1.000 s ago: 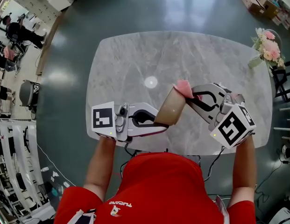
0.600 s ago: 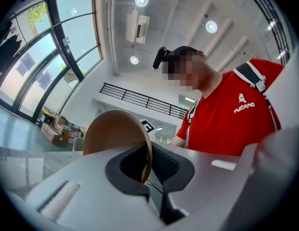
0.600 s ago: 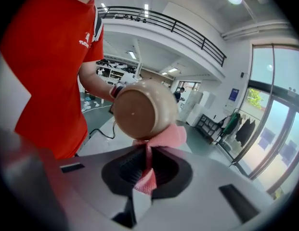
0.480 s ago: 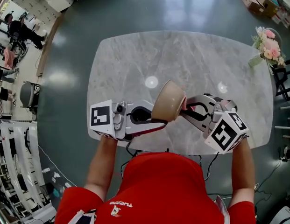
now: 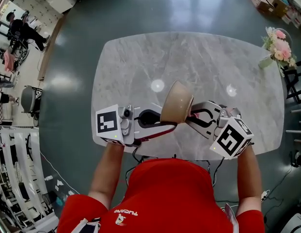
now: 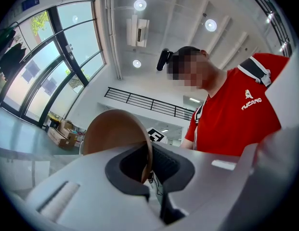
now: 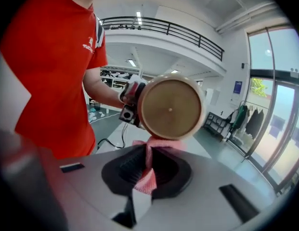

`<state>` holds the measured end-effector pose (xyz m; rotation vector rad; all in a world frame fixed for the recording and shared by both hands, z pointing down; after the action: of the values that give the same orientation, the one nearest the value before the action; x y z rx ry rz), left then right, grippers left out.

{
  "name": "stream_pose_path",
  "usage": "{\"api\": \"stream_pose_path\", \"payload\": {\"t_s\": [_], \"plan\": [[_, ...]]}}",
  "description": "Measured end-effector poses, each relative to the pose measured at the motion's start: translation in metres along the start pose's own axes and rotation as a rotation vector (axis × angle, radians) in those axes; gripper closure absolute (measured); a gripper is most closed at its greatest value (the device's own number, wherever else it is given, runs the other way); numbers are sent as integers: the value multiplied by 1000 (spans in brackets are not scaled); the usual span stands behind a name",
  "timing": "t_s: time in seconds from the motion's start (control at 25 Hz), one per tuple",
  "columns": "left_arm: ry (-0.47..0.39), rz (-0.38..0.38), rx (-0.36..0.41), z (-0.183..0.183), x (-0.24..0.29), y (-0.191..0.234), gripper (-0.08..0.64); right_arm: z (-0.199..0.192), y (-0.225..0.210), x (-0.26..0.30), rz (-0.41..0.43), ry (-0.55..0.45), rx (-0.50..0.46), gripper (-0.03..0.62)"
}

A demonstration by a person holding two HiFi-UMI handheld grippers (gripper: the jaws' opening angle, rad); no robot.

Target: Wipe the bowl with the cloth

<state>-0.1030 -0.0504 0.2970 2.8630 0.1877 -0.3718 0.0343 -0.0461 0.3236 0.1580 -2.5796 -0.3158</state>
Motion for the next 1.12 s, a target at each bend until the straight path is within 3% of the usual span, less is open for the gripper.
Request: {"api": "stream_pose_path", "payload": {"t_s": [0.08, 0.24, 0.44, 0.6, 0.76, 0.96, 1.12], "plan": [[-1, 14, 3, -1, 0, 3, 549, -1, -3, -1, -23, -11, 23, 572], [-17, 37, 6, -1, -1, 11, 549, 7, 7, 4, 27, -49, 26, 572], [-11, 43, 6, -4, 4, 15, 549, -8, -6, 1, -66, 16, 43, 573], [-3, 71, 9, -4, 6, 16, 549, 8, 11, 6, -9, -12, 26, 573], [3, 95, 12, -4, 7, 16, 549, 2, 9, 6, -47, 2, 44, 572], [13, 123, 16, -6, 7, 19, 549, 20, 18, 3, 7, -92, 37, 573], [11, 141, 18, -8, 7, 21, 549, 14, 13, 1, -27, -85, 45, 572]]}}
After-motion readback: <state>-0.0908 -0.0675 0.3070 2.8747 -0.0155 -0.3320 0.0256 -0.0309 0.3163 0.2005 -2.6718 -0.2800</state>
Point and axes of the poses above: the fingertips, and each gripper's own axes: x forward along the fingers, y to its left, z out of its top, the point moved 7 cm from there along -x, backward along the fingers, and after that the axes turned 2 degrees about -y, right-handed, at the moved point
